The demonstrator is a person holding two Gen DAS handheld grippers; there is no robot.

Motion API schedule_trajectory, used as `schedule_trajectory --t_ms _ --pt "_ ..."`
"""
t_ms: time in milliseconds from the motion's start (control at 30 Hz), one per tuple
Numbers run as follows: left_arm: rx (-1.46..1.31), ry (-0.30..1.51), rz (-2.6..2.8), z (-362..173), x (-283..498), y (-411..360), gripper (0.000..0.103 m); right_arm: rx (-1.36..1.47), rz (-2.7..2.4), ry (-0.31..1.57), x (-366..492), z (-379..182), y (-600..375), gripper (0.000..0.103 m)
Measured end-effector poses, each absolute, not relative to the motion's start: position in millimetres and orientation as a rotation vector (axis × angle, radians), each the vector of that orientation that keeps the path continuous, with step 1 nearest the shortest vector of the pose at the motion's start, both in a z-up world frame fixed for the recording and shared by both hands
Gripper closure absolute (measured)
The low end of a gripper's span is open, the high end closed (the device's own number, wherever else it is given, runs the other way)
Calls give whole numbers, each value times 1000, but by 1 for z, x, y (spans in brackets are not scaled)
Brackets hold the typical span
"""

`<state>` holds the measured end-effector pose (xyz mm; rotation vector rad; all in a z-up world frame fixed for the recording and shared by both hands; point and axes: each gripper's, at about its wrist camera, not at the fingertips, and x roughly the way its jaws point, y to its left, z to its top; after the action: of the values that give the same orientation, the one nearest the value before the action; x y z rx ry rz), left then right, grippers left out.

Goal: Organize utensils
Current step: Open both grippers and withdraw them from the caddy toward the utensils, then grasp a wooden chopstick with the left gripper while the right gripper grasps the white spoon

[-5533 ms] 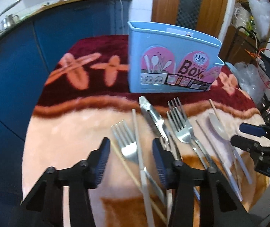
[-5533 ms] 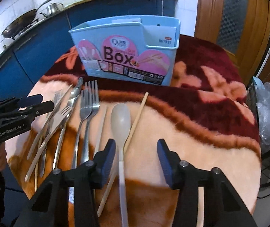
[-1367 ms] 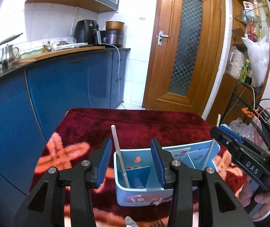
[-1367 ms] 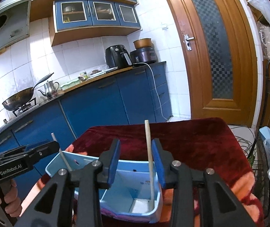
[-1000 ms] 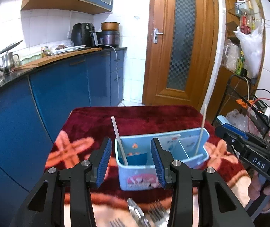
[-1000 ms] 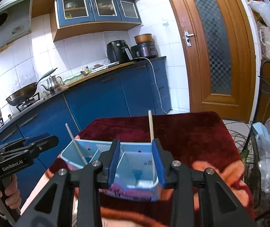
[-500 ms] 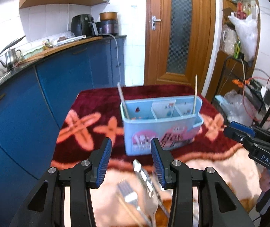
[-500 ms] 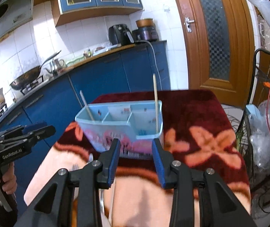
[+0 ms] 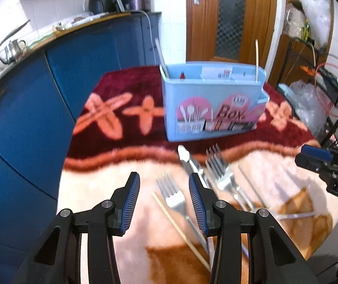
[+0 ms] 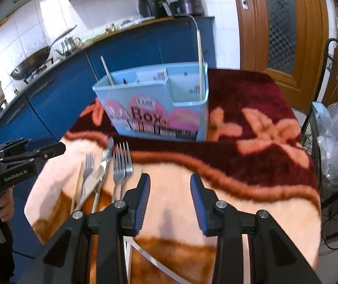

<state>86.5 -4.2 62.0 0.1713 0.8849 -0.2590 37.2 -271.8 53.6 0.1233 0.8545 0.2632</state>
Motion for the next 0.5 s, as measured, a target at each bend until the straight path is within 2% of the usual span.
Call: schedule_trajectory --t_ms 500 --pt "195 1043 -239 15 94 0 59 68 352 1042 39 24 -249 65"
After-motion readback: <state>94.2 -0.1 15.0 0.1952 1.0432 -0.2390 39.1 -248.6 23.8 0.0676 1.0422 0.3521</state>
